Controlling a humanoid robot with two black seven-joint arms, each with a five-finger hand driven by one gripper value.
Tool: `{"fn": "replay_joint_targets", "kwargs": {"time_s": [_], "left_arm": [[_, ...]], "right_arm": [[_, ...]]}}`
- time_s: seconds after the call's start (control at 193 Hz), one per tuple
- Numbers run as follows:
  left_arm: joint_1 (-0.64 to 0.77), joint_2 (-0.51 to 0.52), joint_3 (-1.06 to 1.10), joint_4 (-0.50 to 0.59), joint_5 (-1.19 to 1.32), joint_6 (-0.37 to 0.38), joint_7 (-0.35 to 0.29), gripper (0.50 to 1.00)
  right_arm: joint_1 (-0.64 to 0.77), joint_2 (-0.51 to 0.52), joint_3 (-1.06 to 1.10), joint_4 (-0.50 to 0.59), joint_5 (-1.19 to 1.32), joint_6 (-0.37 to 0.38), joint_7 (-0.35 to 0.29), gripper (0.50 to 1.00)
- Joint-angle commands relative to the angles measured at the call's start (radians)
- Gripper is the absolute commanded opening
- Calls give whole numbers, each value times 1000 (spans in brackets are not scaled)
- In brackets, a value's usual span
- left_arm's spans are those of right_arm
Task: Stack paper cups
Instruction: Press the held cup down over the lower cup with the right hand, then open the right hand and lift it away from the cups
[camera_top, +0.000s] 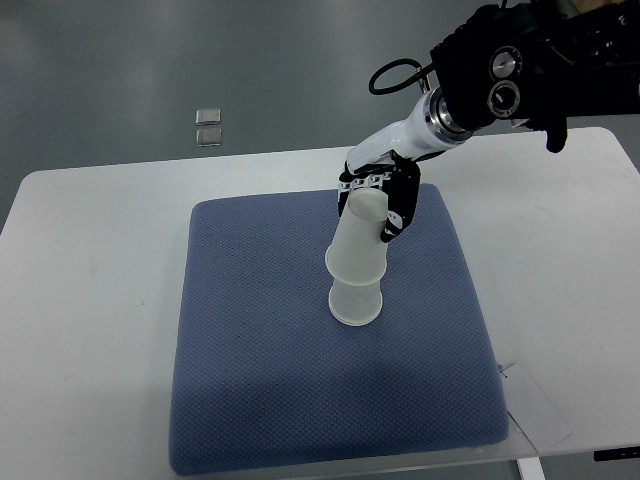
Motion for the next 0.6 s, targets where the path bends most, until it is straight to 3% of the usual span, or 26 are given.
{"fn": "replay_joint_targets", "kwargs": {"time_s": [0.0,0.471,0.595], "left_arm": [[0,0,0,0,1,0,0,1000],[0,0,0,0,-1,0,0,1000],[0,0,0,0,1,0,0,1000]], "right_arm": [[2,0,-4,0,-1,2,-1,772],[-9,4,-14,-1,-30,-10,-1,772],[-15,9,-21,-11,-32,-12,-1,815]]}}
